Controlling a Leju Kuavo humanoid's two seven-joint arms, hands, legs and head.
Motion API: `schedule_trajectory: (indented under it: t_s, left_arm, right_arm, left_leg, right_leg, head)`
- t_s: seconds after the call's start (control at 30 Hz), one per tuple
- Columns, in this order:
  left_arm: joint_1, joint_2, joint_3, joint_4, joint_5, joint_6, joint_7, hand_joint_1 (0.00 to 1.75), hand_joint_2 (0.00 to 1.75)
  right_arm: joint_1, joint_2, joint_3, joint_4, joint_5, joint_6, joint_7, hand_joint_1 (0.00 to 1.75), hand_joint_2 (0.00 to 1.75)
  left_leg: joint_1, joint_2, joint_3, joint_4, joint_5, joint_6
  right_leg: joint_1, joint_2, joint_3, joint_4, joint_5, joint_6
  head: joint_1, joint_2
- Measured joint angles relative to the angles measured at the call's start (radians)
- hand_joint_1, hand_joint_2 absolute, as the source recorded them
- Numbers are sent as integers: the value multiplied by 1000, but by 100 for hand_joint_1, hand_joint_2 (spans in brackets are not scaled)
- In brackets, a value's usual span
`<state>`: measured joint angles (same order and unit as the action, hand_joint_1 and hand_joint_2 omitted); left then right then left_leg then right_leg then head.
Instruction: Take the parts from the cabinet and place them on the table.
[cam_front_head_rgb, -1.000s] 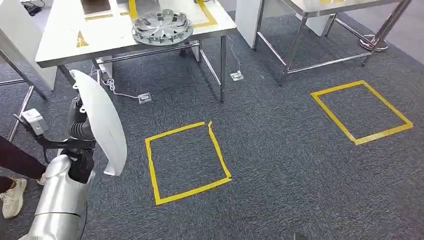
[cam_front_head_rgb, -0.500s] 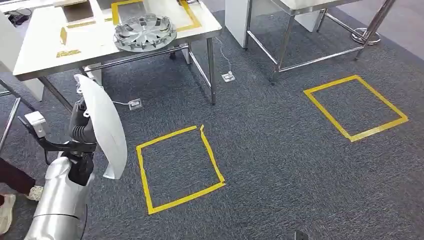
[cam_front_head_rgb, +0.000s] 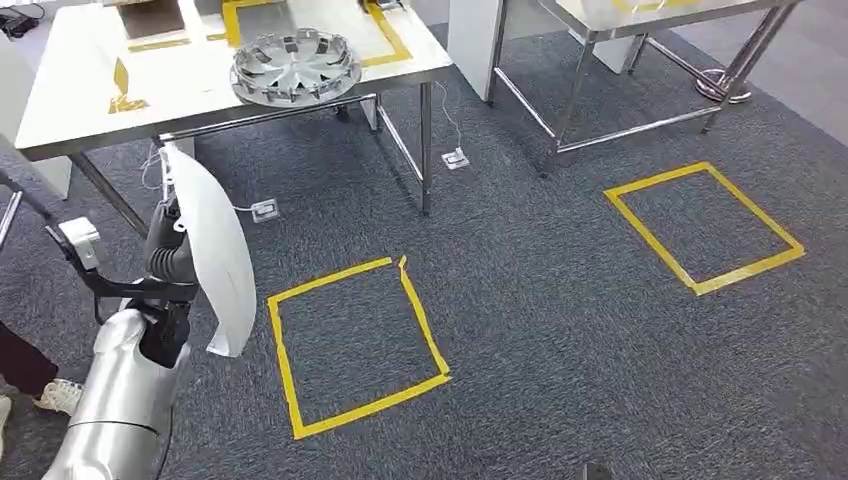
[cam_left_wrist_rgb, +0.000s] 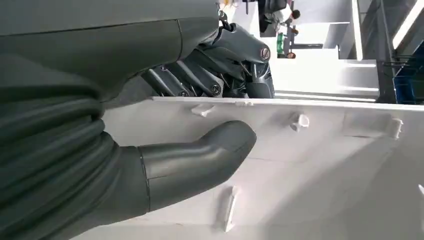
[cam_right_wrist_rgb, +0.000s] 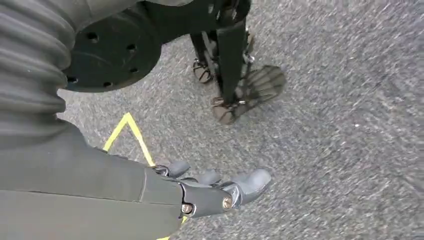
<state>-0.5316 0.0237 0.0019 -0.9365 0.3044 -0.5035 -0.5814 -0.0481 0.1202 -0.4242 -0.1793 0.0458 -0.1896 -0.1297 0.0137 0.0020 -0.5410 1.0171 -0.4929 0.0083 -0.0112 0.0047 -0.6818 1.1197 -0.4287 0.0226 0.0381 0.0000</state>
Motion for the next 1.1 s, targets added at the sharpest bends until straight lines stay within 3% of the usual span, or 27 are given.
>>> schedule_trajectory:
  t_s: [0.03,0.07,0.17,0.23,0.27,0.33,0.37,0.4,0.43,0.47,0.5,0.53,0.57,0.6,0.7,0.73,0.77,0.8,0.87,0.9,0.93,0.97,1.0,1.03,1.07,1.1]
  left_arm:
    - [0,0,0,0,0,0,2,175,175]
    - [-1,-1,-2,2,0,0,3,175,175]
    - [-1,-1,-7,2,-5,0,6,175,175]
    - [-1,-2,-8,1,-6,1,5,175,175]
    - [-5,-1,-10,2,-6,1,5,175,175]
    - [-4,2,-12,5,-6,1,3,175,175]
    - [0,3,-12,8,-6,1,3,175,175]
    - [3,5,-12,11,-5,1,3,175,175]
    - [5,7,-12,13,-5,1,3,175,175]
    - [3,9,-13,15,-5,0,3,175,175]
    - [0,10,-13,16,-5,-1,3,175,175]
    - [-4,10,-13,16,-5,-1,3,175,175]
    - [-9,10,-14,19,-5,-2,3,175,175]
    - [-16,6,-16,21,-6,-4,6,175,175]
    - [-17,6,-16,27,-7,-10,6,175,175]
    - [-18,4,-17,28,-10,-11,7,175,175]
    - [-26,4,-17,30,-11,-11,6,175,175]
    - [-33,0,-18,33,-13,-12,6,175,175]
    - [-40,-7,-24,42,-19,-12,7,175,175]
    - [-42,-9,-26,47,-19,-12,9,175,175]
    - [-44,-9,-26,51,-19,-12,9,175,175]
    - [-49,-10,-28,54,-20,-12,9,175,175]
    - [-55,-10,-30,57,-20,-12,9,175,175]
    - [-62,-11,-31,60,-20,-11,9,175,175]
    - [-69,-14,-32,63,-20,-11,8,175,175]
    - [-73,-16,-33,66,-21,-9,8,175,175]
  right_arm:
    - [1,0,-1,0,1,1,0,0,175]
    - [1,-1,-2,0,2,2,1,0,175]
    - [3,-1,-3,0,4,8,-1,0,175]
    - [1,-1,-4,0,7,11,-5,0,175]
    - [0,-1,-4,0,8,12,-5,0,175]
    - [0,-1,-4,0,11,15,-5,0,175]
    - [0,-1,-4,0,12,15,-5,0,175]
    - [1,-1,-4,0,14,15,-3,0,175]
    - [1,-1,-5,0,15,15,0,0,175]
    - [1,-1,-5,0,15,15,1,0,175]
    - [1,-1,-5,0,16,15,3,0,175]
    - [1,0,-5,0,16,15,4,0,175]
    - [1,0,-5,0,16,15,4,0,175]
    - [-1,0,-5,0,16,13,4,0,175]
    - [-3,0,-5,0,11,10,5,0,175]
    - [-4,0,-5,0,10,10,4,0,175]
    - [-4,0,-5,-1,9,10,2,0,175]
    - [-3,0,-5,0,8,10,3,0,175]
    - [-2,0,-5,0,9,10,4,0,175]
    - [-2,0,-6,0,9,10,4,0,175]
    - [-2,0,-6,0,9,10,4,0,175]
    - [-2,0,-6,-1,9,10,3,0,175]
    - [-3,0,-6,-1,11,11,3,0,175]
    - [-3,0,-6,-1,11,11,2,0,175]
    - [-3,-1,-6,0,11,12,1,0,175]
    - [-4,-1,-6,-1,11,13,-3,0,175]
  left_leg:
    - [0,-1,4,0,-7,-4]
    - [-7,-3,0,3,-14,-11]
    - [-3,-9,8,-8,-16,-27]
    - [-2,-7,11,6,-29,-39]
    - [-3,-7,-11,53,-52,-41]
    - [-2,-7,-107,221,-119,-46]
    - [-2,-7,-152,289,-135,-48]
    - [-1,-6,-180,319,-129,-49]
    - [-1,-6,-182,301,-96,-48]
    - [-1,-4,-163,242,-44,-47]
    - [-1,4,-124,143,19,-44]
    - [-2,27,-86,54,70,-39]
    - [-12,65,-70,18,61,-38]
    - [-12,58,-64,5,57,-22]
    - [-15,29,-73,6,57,-6]
    - [-9,22,-67,2,59,2]
    - [-8,13,-67,2,57,9]
    - [-8,5,-67,2,57,14]
    - [-9,-17,-67,3,55,17]
    - [-10,-28,-66,4,54,17]
    - [-10,-39,-65,5,53,17]
    - [-10,-49,-63,6,52,16]
    - [-10,-61,-60,7,50,13]
    - [-10,-71,-56,8,48,11]
    - [-9,-74,-57,8,46,8]
    - [-14,-85,-61,10,44,2]
  right_leg:
    - [0,1,31,-76,36,-4]
    - [6,10,42,-93,14,-11]
    - [9,3,40,-92,6,-29]
    - [1,-5,58,-108,5,-44]
    - [1,-7,65,-110,1,-51]
    - [2,-16,74,-110,-8,-57]
    - [2,-19,78,-110,-13,-57]
    - [2,-23,83,-110,-18,-56]
    - [2,-27,91,-109,-23,-55]
    - [2,-33,100,-109,-30,-53]
    - [1,-39,113,-109,-38,-50]
    - [2,-45,124,-109,-46,-46]
    - [10,-50,130,-106,-53,-38]
    - [14,-54,126,-103,-57,-31]
    - [14,-85,131,-106,-63,-20]
    - [10,-74,131,-100,-72,-12]
    - [7,-42,117,-63,-94,-7]
    - [5,-23,81,9,-129,-4]
    - [4,-12,-12,175,-190,0]
    - [4,-11,-47,222,-193,0]
    - [4,-10,-56,215,-169,-3]
    - [4,-7,-41,164,-126,-6]
    - [4,-1,-7,80,-74,-10]
    - [4,18,38,-23,-21,-16]
    - [3,53,64,-89,-11,-24]
    - [6,42,67,-97,-14,-22]
  head:
    - [0,0]
    - [-1,0]
    - [-2,0]
    - [-3,0]
    - [-9,0]
    - [-11,0]
    - [-12,0]
    - [-12,0]
    - [-12,0]
    - [-13,0]
    - [-13,0]
    - [-15,0]
    - [-16,0]
    - [-19,0]
    - [-15,0]
    - [-14,0]
    - [-14,0]
    - [-10,0]
    - [-10,0]
    - [-10,0]
    - [-10,0]
    - [-10,0]
    - [-10,0]
    - [-10,0]
    - [-10,0]
    - [-9,0]
